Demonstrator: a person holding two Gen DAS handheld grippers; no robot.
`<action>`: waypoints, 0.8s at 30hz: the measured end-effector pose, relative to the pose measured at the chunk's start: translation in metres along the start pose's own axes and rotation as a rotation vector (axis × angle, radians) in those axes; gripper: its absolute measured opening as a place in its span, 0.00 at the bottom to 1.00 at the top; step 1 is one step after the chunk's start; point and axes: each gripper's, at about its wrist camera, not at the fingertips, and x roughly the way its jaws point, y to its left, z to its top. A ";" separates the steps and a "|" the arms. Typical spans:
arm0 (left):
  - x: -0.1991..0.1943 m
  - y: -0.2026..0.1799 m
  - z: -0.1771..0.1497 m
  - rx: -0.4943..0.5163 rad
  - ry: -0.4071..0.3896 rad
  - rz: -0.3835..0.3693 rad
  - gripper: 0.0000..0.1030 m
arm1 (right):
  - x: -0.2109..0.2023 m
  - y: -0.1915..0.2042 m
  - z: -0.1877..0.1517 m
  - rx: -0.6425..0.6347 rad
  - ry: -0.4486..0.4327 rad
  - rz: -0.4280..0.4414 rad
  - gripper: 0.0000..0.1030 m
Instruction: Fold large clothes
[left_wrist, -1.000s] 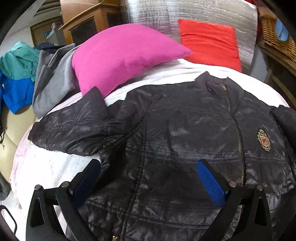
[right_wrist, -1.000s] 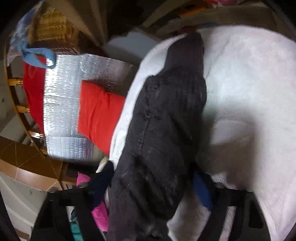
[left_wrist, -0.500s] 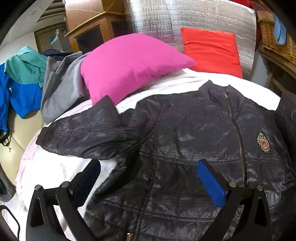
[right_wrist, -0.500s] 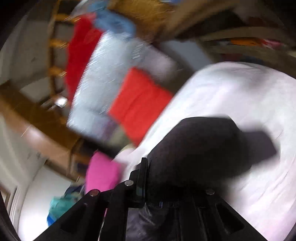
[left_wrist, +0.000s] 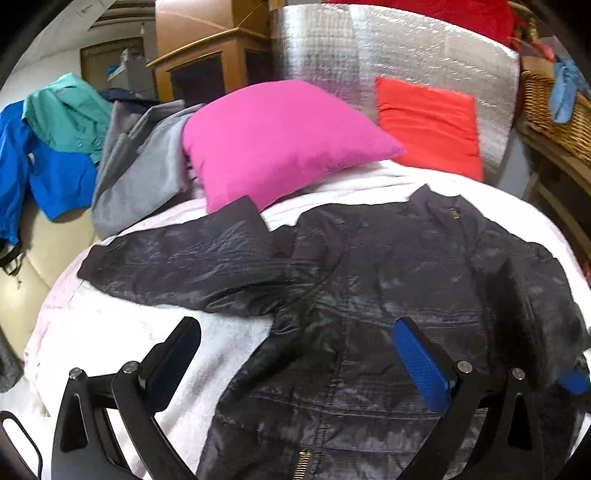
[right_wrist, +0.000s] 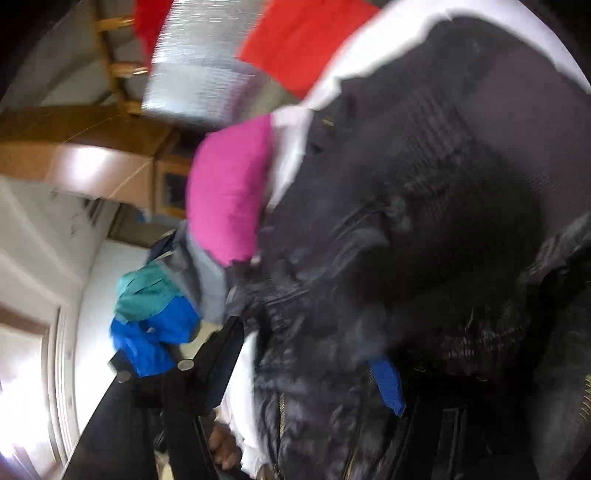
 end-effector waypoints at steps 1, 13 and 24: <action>-0.001 -0.003 0.000 0.007 -0.005 -0.013 1.00 | -0.016 0.003 0.001 -0.025 -0.011 0.043 0.71; -0.033 -0.125 -0.017 0.270 -0.086 -0.330 1.00 | -0.121 -0.122 0.066 0.236 -0.347 -0.332 0.50; -0.011 -0.231 -0.040 0.522 -0.112 -0.330 0.80 | -0.074 -0.167 0.092 0.322 -0.243 -0.278 0.44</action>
